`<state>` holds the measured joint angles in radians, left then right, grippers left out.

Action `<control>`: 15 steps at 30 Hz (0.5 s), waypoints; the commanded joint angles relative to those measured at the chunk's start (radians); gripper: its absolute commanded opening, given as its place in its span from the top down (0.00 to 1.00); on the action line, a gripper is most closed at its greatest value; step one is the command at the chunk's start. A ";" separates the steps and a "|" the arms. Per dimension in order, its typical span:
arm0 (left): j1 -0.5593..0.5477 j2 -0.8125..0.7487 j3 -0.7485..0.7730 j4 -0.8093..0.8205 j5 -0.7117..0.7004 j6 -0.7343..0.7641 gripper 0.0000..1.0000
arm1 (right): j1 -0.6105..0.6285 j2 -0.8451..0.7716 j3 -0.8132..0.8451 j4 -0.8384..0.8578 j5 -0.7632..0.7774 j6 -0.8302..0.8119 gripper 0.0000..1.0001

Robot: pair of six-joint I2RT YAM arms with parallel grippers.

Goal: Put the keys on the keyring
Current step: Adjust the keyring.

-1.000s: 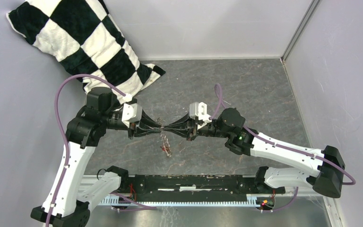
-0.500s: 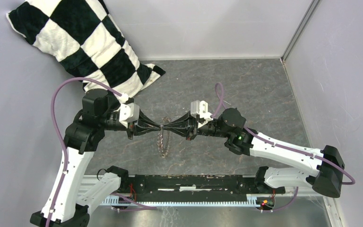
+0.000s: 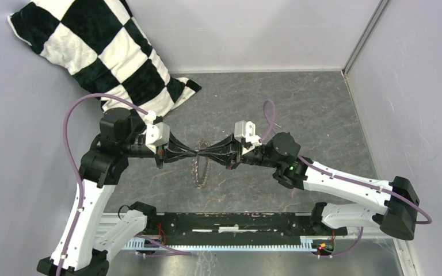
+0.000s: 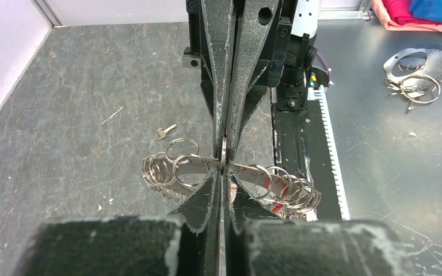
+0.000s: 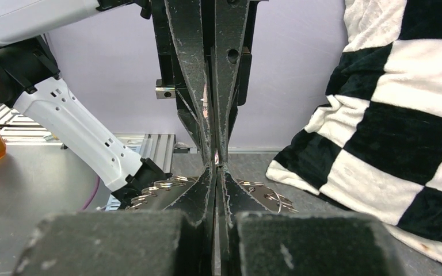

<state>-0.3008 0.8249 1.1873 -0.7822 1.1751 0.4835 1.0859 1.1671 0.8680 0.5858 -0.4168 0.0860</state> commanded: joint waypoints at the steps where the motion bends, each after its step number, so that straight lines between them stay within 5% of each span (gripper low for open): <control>1: -0.003 -0.019 -0.007 0.075 -0.023 -0.051 0.98 | 0.007 -0.003 -0.009 0.068 -0.012 0.020 0.99; 11: -0.003 -0.028 -0.017 0.076 -0.019 -0.052 0.96 | 0.007 -0.008 -0.031 0.043 -0.030 0.026 0.98; 15: -0.002 -0.033 -0.022 0.077 -0.017 -0.049 0.98 | 0.006 -0.010 -0.025 0.040 -0.032 0.023 0.76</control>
<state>-0.3046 0.8047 1.1641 -0.7673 1.1545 0.4568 1.0863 1.1671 0.8463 0.6083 -0.4206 0.0986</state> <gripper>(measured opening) 0.034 0.126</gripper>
